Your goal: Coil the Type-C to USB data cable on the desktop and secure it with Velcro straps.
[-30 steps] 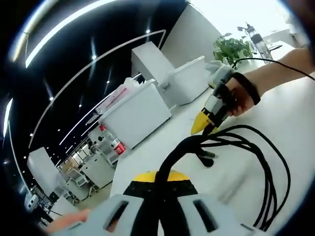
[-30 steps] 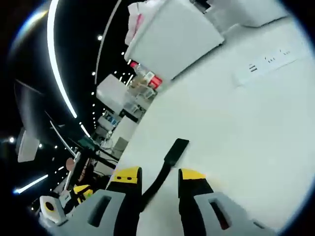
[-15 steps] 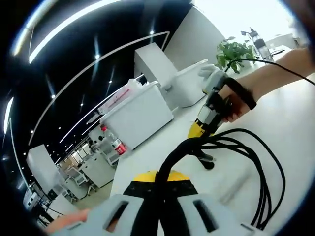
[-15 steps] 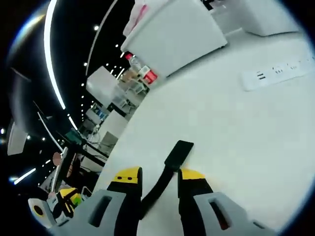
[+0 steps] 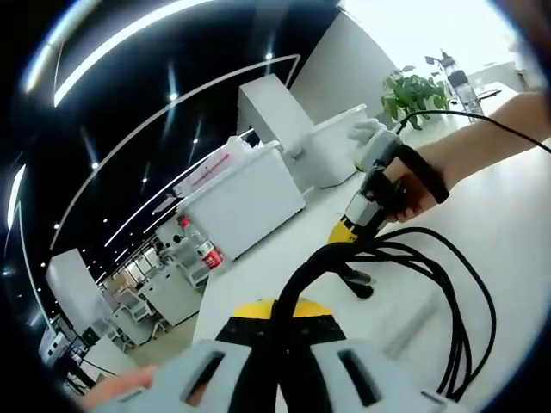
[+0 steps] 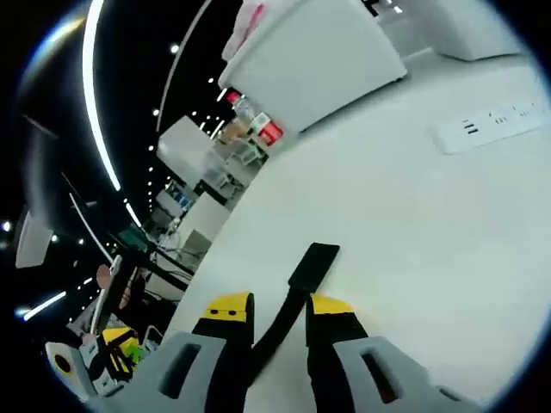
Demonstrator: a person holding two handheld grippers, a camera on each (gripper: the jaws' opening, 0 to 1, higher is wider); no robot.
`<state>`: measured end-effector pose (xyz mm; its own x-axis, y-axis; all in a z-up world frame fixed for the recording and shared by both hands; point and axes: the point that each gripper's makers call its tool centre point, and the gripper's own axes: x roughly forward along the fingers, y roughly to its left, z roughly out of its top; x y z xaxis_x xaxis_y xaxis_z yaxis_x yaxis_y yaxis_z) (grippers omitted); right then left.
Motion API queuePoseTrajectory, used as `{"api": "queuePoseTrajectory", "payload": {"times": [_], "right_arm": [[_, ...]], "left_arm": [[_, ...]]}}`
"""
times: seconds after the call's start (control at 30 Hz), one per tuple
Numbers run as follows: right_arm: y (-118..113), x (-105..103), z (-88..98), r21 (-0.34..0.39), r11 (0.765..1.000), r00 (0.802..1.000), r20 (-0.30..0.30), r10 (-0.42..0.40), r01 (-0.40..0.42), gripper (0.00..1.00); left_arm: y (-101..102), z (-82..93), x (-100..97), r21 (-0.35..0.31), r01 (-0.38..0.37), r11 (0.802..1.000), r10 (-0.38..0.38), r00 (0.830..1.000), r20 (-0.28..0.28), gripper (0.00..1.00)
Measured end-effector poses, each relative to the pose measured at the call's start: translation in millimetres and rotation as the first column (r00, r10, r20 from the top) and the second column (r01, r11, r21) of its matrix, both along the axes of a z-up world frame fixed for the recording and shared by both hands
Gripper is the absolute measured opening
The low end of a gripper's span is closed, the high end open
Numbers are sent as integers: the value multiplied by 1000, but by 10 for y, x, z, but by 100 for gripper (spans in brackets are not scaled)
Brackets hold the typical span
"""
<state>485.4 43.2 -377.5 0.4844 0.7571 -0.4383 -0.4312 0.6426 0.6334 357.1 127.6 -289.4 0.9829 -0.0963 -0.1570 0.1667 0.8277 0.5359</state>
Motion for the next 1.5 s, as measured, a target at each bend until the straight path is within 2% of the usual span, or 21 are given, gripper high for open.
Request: {"api": "queuePoseTrajectory", "payload": {"times": [0.17,0.27,0.43,0.67,0.73,0.8,0.87,1.0,1.17,1.4,1.47,1.5], "right_arm": [[-90,128,-77,-25,999,999,-2,-39,39,9],[-184,197,-139,-10,996,995,-41,-90,90,2],[-226,161,-183,32,994,993,-55,-105,107,0],[-227,88,-206,19,996,996,-38,-84,84,2],[-203,72,-137,24,997,997,-16,-74,74,15],[-167,90,-82,18,998,998,-7,-65,65,21],[-170,126,-105,-36,997,998,9,-64,64,20],[-170,203,-97,-77,994,997,20,-73,74,20],[-142,210,-104,-89,993,997,1,-77,77,19],[-117,158,-106,-98,993,998,11,-62,63,18],[-123,221,-102,-142,988,998,34,-54,58,17],[-130,258,-97,-193,980,998,52,-30,40,17]], "left_arm": [[1,-5,5,-3,2,1000,-2,1000,-2,5],[2,-2,10,-3,2,1000,-2,1000,-2,5],[7,-7,12,-4,1,1000,-1,1000,-3,5],[5,-15,14,-14,3,1000,-3,1000,-8,5],[1,-15,12,-17,5,1000,-5,1000,-9,5],[-3,-11,10,-17,5,1000,-6,1000,-8,5],[-11,-6,6,-17,7,1000,-7,1000,-6,5],[-10,-6,1,-17,6,1000,-6,1000,-6,5],[-21,2,-3,-17,10,1000,-10,1000,-4,5],[-14,8,-4,-17,7,1000,-7,1000,-3,5],[-17,6,-3,-18,8,1000,-8,1000,-3,5],[-19,6,-4,-18,8,1000,-8,1000,-3,5]]}}
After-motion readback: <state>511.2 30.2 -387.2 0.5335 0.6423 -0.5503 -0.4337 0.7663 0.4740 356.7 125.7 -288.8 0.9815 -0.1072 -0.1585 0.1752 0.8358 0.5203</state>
